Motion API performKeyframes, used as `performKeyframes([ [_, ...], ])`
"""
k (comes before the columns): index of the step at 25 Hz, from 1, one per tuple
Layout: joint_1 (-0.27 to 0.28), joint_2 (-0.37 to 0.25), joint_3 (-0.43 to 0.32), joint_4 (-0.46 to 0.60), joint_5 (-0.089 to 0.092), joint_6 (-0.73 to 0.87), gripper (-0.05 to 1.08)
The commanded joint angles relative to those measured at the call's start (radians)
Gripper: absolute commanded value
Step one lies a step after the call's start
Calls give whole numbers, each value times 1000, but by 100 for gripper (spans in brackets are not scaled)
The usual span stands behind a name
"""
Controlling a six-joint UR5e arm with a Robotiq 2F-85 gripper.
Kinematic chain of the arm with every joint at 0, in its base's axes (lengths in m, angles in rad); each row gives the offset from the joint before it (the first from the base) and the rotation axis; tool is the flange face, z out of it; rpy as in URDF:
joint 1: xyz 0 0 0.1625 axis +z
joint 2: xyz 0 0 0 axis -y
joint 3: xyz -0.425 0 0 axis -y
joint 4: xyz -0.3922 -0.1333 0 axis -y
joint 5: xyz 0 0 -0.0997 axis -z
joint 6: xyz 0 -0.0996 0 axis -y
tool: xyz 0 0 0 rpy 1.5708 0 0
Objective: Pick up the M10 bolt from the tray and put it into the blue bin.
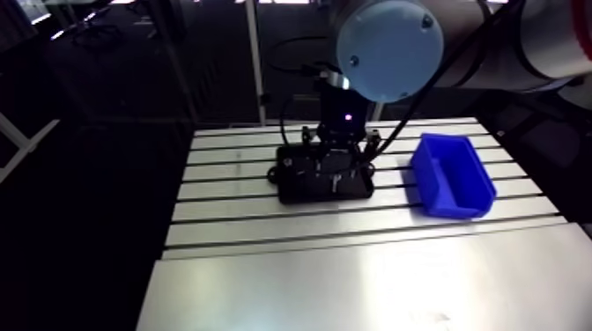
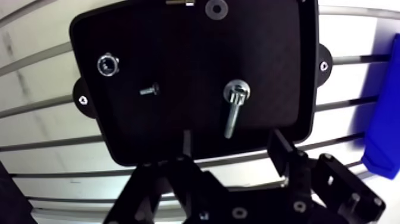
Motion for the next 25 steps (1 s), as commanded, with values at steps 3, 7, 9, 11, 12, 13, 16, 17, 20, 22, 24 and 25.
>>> performKeyframes([
  [3,0,16,11,-38,-1,1,32],
  [7,0,25,15,-51,-2,1,34],
  [9,0,28,15,-57,-4,1,35],
  [11,0,30,18,-57,-5,1,35],
  [12,0,34,18,-57,-5,1,35],
  [13,-2,37,18,-57,-5,3,35],
  [16,-2,40,21,-57,-5,1,35],
  [17,0,40,21,-57,-5,1,36],
  [20,-2,45,21,-57,-5,1,37],
  [22,-2,45,21,-57,-4,1,38],
  [24,-2,47,21,-57,-4,1,41],
  [25,0,45,21,-57,-4,1,41],
])
